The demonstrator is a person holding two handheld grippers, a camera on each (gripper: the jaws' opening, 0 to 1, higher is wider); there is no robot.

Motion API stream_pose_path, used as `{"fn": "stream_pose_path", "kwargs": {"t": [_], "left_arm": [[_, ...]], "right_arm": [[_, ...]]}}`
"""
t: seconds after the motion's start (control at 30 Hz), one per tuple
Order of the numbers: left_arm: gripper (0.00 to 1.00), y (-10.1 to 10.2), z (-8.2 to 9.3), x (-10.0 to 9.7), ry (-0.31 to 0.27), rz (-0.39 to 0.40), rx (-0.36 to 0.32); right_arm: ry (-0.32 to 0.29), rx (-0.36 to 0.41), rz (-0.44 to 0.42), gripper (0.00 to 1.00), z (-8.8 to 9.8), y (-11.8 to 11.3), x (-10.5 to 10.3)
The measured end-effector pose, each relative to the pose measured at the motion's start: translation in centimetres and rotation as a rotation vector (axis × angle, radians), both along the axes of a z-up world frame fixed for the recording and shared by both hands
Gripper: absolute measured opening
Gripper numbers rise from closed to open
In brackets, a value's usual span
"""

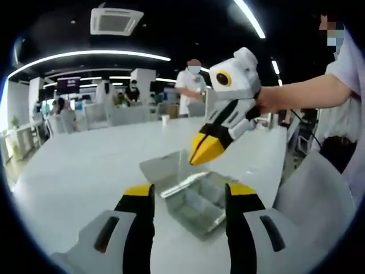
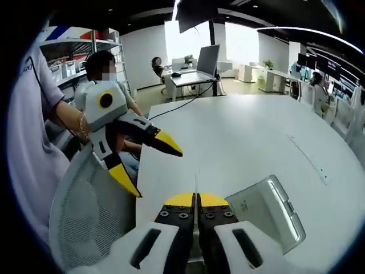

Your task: Insert the divider into the dual guide fixture by aligning both edges with the guide slots and pushing it downward to the bottom, including one-sided entry, uneven engagement, binding, and posture correction.

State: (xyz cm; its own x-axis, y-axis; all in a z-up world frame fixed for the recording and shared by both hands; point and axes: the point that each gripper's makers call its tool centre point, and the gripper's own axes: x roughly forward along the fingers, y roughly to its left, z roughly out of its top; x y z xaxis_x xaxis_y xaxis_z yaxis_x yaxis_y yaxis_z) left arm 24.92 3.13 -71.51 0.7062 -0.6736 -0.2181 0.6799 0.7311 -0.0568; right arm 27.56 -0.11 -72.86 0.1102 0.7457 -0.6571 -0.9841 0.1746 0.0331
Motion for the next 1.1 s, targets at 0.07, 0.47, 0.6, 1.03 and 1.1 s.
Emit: {"fn": "stream_pose_path", "kwargs": {"t": [0.07,0.47,0.6,1.03,1.1], "left_arm": [[0.48,-0.1,0.0,-0.1,0.002,-0.001,-0.003],[0.47,-0.6,-0.6,-0.5,0.012,-0.016,-0.010],[0.46,-0.6,-1.0,-0.7,0.021,-0.012,-0.009],[0.45,-0.5,-1.1,-0.4,0.020,-0.005,-0.007],[0.45,-0.5,-1.0,-0.4,0.019,-0.005,-0.009]], "right_arm": [[-0.004,-0.011,0.019,0.00,-0.3,0.0,-0.2],[-0.015,-0.064,0.118,0.00,-1.2,0.3,-0.6],[-0.006,-0.071,0.120,0.00,-1.5,0.3,-0.3],[0.053,-0.107,0.148,0.00,-2.5,0.5,-0.5],[0.055,-0.119,0.159,0.00,-2.9,0.5,-0.7]]}}
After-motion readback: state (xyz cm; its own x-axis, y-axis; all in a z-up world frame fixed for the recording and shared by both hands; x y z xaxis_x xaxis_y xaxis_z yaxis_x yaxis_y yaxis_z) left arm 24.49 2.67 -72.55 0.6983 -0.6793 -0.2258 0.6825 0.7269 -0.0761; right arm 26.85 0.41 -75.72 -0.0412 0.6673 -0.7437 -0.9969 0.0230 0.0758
